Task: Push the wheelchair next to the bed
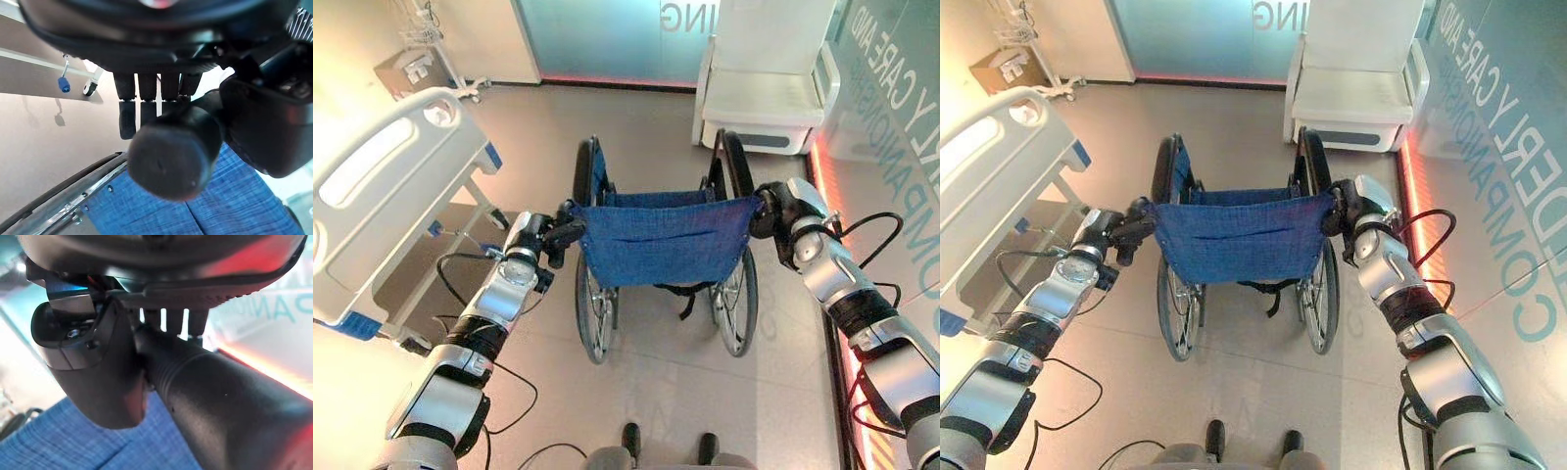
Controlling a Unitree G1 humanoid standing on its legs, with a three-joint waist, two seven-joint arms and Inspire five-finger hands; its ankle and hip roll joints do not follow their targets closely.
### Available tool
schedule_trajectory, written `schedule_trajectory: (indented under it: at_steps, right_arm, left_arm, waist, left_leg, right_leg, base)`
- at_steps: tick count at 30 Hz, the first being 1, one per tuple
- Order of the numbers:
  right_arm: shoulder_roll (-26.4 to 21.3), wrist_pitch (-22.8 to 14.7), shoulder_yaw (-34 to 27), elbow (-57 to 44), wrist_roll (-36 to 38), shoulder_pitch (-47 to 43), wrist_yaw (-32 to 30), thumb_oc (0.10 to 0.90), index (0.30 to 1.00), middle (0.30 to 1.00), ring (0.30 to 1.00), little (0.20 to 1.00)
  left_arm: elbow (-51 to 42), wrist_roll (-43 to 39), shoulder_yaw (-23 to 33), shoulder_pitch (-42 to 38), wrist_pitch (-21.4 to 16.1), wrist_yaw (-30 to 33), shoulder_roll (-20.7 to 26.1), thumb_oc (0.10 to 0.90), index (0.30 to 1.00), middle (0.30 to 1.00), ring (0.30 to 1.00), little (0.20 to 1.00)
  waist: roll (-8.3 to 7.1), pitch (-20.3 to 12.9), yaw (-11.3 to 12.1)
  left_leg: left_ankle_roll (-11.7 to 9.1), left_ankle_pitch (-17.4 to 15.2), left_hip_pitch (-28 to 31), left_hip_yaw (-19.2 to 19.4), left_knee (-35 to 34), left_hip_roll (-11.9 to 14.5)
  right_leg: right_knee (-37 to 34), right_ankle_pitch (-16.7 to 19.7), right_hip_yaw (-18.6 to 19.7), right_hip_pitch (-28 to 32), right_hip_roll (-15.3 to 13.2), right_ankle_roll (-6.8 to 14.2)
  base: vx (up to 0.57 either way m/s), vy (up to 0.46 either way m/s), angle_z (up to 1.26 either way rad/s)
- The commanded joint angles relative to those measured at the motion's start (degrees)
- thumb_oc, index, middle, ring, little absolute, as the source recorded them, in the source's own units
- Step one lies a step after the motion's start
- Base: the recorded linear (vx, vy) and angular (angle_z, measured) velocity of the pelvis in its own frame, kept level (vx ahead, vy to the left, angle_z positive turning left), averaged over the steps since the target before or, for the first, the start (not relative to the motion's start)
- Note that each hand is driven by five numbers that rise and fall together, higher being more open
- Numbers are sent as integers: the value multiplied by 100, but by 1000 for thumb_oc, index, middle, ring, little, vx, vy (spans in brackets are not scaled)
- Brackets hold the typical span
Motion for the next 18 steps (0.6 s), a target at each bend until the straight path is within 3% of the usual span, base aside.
schedule_trajectory:
  at_steps: [1, 13, 17, 18]
  right_arm:
    - [55, -587, 499, 323, -20, -297, 387, 400, 300, 300, 300, 300]
    - [-66, -903, 623, 749, -54, -641, 452, 400, 300, 300, 300, 300]
    - [-131, -982, 632, 804, 0, -745, 414, 400, 300, 300, 300, 300]
    - [-160, -1016, 619, 772, 26, -713, 395, 400, 300, 300, 300, 300]
  left_arm:
    - [-37, -258, -497, 328, -920, -373, -446, 400, 300, 300, 300, 300]
    - [-33, -511, -682, 112, -966, -637, -524, 400, 300, 300, 300, 300]
    - [-47, -464, -712, 38, -1049, -751, -441, 400, 300, 300, 300, 300]
    - [-99, -449, -712, 43, -1063, -753, -391, 400, 300, 300, 300, 300]
  waist:
    - [-299, 268, 307]
    - [-321, 311, 394]
    - [-254, 383, 473]
    - [-222, 420, 487]
  left_leg:
    - [267, -776, -219, 47, 753, -349]
    - [305, -900, -406, 26, 1022, -359]
    - [459, -910, -512, -75, 1082, -432]
    - [517, -913, -498, -94, 1066, -459]
  right_leg:
    - [910, -278, 161, -355, -345, 102]
    - [952, -315, 151, -393, -429, 99]
    - [1746, -516, 146, -562, -472, 80]
    - [2417, -419, 178, -725, -534, 95]
  base:
    - [64, 7, 4]
    - [5, 4, 2]
    - [-24, 123, -4]
    - [2, 167, -2]
